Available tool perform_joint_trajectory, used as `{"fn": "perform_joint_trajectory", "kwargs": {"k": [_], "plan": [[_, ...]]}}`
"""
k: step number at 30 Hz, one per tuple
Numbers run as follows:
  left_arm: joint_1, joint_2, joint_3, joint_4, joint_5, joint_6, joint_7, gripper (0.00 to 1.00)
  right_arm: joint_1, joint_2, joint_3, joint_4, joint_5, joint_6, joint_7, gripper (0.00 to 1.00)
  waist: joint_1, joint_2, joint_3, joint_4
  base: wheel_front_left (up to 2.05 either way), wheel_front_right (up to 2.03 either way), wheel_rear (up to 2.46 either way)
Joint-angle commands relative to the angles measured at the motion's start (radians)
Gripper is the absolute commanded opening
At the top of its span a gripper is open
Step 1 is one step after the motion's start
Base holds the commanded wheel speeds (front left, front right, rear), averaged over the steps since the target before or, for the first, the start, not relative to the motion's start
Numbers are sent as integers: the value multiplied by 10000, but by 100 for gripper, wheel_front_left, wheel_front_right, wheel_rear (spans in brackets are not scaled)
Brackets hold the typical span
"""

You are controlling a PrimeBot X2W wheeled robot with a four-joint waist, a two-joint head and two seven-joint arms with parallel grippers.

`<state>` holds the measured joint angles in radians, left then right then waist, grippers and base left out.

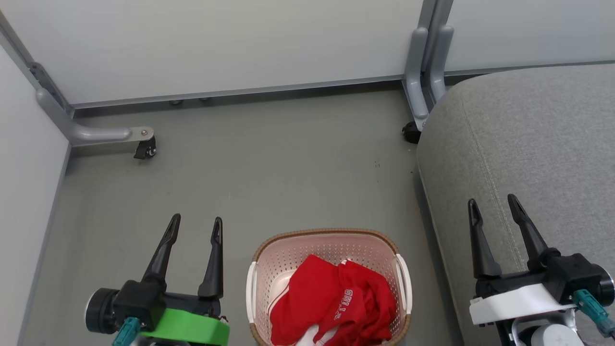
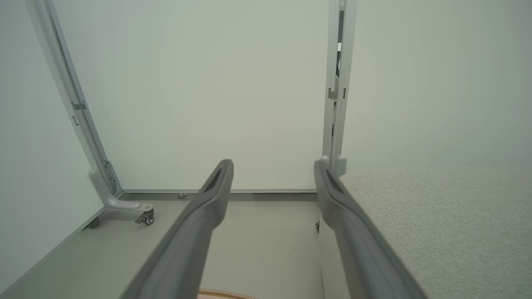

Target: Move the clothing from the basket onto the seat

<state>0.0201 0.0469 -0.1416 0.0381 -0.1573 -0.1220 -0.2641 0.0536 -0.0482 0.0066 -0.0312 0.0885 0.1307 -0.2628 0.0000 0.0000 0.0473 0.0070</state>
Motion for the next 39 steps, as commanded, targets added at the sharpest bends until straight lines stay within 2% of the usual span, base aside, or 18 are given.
{"fn": "perform_joint_trajectory", "kwargs": {"k": [1, 8, 12, 17, 26, 31, 39], "plan": [[-133, 61, -76, 15, 114, -20, -7, 100, -197, -40, -99, -70, -3, 1, -32, 100, 0, 0, 261, -137, 0, 0, 0], [-847, 60, -482, 129, 208, -81, -7, 100, -776, -37, -596, -334, 73, 1, -32, 100, 0, 0, 1388, -585, 0, 0, 0], [-1533, 60, -1045, 524, 345, -93, -5, 100, -1324, -28, -846, -534, 100, 1, -32, 100, 0, 0, 2309, -915, 0, 0, 0], [-2738, 283, -2214, 1389, 360, -94, -7, 100, -2005, -31, -836, -791, -7, 1, -32, 100, 0, 0, 3529, -1370, 0, 0, 0], [-4986, 982, -4530, 3101, -187, -92, -7, 100, -2980, -28, -1536, -1181, 448, 1, -32, 100, 0, 0, 5458, -2073, 0, 0, 0], [-5894, 1269, -5518, 4083, -709, -94, -7, 100, -3392, -20, -2156, -1288, 795, 1, -32, 100, 0, 0, 6297, -2388, 0, 0, 0], [-7243, 1493, -7429, 6152, -2038, -93, -5, 100, -3792, -20, -2409, -1499, 1044, 1, -32, 100, 0, 0, 7378, -2636, 0, 0, 0]]}}
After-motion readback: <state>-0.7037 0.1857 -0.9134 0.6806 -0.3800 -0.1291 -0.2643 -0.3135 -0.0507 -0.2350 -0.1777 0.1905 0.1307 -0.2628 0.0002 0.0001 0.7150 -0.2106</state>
